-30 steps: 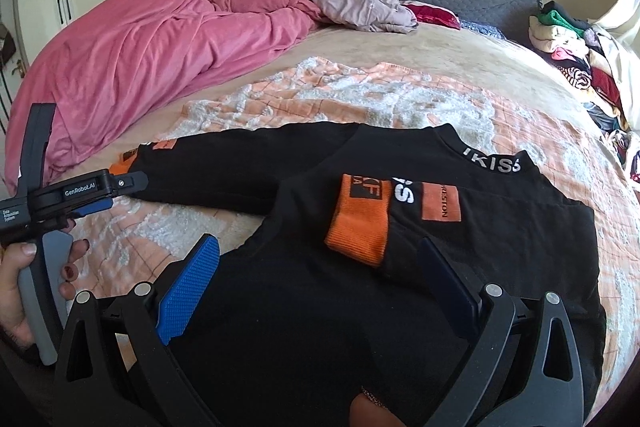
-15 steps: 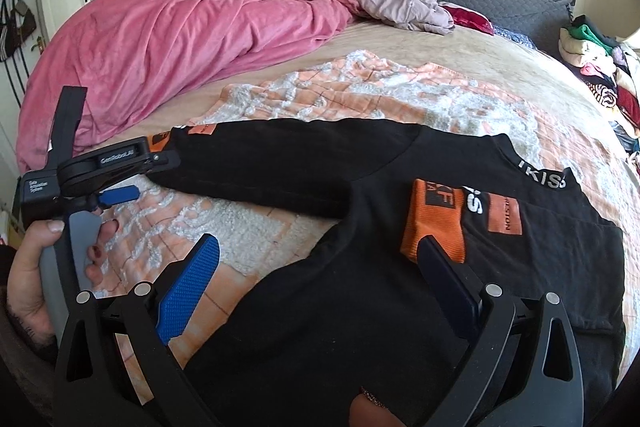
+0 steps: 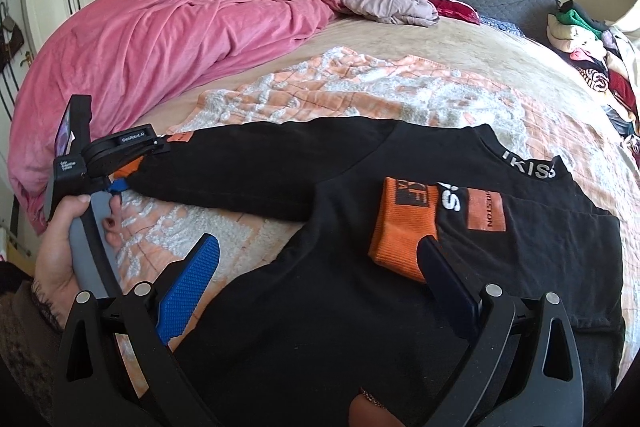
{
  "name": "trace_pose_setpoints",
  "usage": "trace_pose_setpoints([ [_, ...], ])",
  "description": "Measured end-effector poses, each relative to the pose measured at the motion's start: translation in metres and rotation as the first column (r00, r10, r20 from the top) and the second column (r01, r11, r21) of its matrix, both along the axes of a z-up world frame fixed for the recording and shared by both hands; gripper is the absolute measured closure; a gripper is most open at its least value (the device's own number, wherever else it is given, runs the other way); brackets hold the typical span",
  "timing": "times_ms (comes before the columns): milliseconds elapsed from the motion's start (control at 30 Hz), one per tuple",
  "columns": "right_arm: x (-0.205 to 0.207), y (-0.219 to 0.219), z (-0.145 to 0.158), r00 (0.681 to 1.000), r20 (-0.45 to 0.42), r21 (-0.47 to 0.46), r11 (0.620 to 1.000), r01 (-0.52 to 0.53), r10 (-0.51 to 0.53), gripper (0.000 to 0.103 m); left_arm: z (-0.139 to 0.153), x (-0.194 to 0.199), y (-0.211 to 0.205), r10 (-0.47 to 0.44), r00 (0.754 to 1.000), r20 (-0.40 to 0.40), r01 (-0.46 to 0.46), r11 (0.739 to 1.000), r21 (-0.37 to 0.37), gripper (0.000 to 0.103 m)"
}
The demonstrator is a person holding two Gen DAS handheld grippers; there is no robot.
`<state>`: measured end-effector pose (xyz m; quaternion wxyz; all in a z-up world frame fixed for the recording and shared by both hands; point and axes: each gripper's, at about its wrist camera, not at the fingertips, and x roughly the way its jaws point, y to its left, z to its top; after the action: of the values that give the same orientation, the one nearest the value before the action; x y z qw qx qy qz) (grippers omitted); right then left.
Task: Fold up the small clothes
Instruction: 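Close the left tool on the orange cuff, then lift the sleeve and carry it across the shirt toward the right tool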
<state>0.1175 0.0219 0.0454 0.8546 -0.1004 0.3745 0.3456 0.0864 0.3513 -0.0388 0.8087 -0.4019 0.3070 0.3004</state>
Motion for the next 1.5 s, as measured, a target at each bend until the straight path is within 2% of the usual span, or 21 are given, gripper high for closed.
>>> trace_pose_setpoints([
  [33,0.002,-0.003,0.000,1.000,0.001,0.000,1.000,0.006,-0.006,0.005,0.001,0.002,0.003,0.017,1.000,-0.001,-0.017,1.000,-0.001,0.053],
  [67,0.005,-0.005,-0.001,1.000,0.001,0.000,1.000,0.013,-0.013,0.005,0.002,0.004,0.006,0.025,1.000,0.002,-0.025,1.000,0.001,0.057],
  [133,0.010,-0.008,-0.004,1.000,-0.003,-0.004,1.000,0.029,-0.029,0.005,0.003,0.005,0.008,0.029,0.999,0.012,-0.029,1.000,0.011,0.081],
  [167,0.013,-0.010,-0.006,0.999,-0.006,-0.007,0.999,0.038,-0.038,0.004,0.003,0.004,0.008,0.031,0.999,0.020,-0.031,0.999,0.009,0.087],
  [233,0.019,-0.014,-0.010,0.998,-0.016,-0.008,0.998,0.060,-0.060,0.005,0.001,0.002,0.010,0.031,0.998,0.051,-0.030,0.999,-0.012,0.092],
  [367,0.029,-0.025,-0.017,0.992,-0.050,0.007,0.993,0.115,-0.114,0.005,0.016,0.001,0.002,-0.004,0.993,0.118,0.003,1.000,0.010,0.094],
  [433,0.033,-0.032,-0.021,0.987,-0.067,0.019,0.989,0.144,-0.143,0.005,0.032,-0.001,-0.007,-0.045,0.985,0.169,0.038,0.998,0.047,0.094],
  [600,0.039,-0.050,-0.029,0.966,-0.123,0.048,0.971,0.233,-0.226,0.005,0.065,-0.001,-0.038,-0.165,0.955,0.246,0.138,0.983,0.123,0.095],
  [833,0.036,-0.081,-0.031,0.937,-0.169,0.100,0.940,0.325,-0.306,0.005,0.086,0.005,-0.072,-0.299,0.903,0.307,0.263,0.952,0.155,0.095],
  [1067,0.031,-0.113,-0.019,0.919,-0.135,0.126,0.913,0.387,-0.371,0.005,0.096,0.019,-0.115,-0.445,0.834,0.327,0.398,0.895,0.204,0.095],
  [1267,0.032,-0.146,-0.017,0.883,-0.171,0.169,0.870,0.464,-0.438,0.005,0.095,0.030,-0.152,-0.553,0.772,0.313,0.501,0.833,0.235,0.095],
  [1333,0.034,-0.155,-0.019,0.869,-0.194,0.179,0.854,0.488,-0.456,0.005,0.092,0.033,-0.162,-0.576,0.758,0.305,0.525,0.817,0.237,0.095],
  [1500,0.035,-0.174,-0.022,0.839,-0.208,0.176,0.825,0.538,-0.503,0.005,0.082,0.043,-0.190,-0.653,0.706,0.272,0.609,0.757,0.237,0.095],
])
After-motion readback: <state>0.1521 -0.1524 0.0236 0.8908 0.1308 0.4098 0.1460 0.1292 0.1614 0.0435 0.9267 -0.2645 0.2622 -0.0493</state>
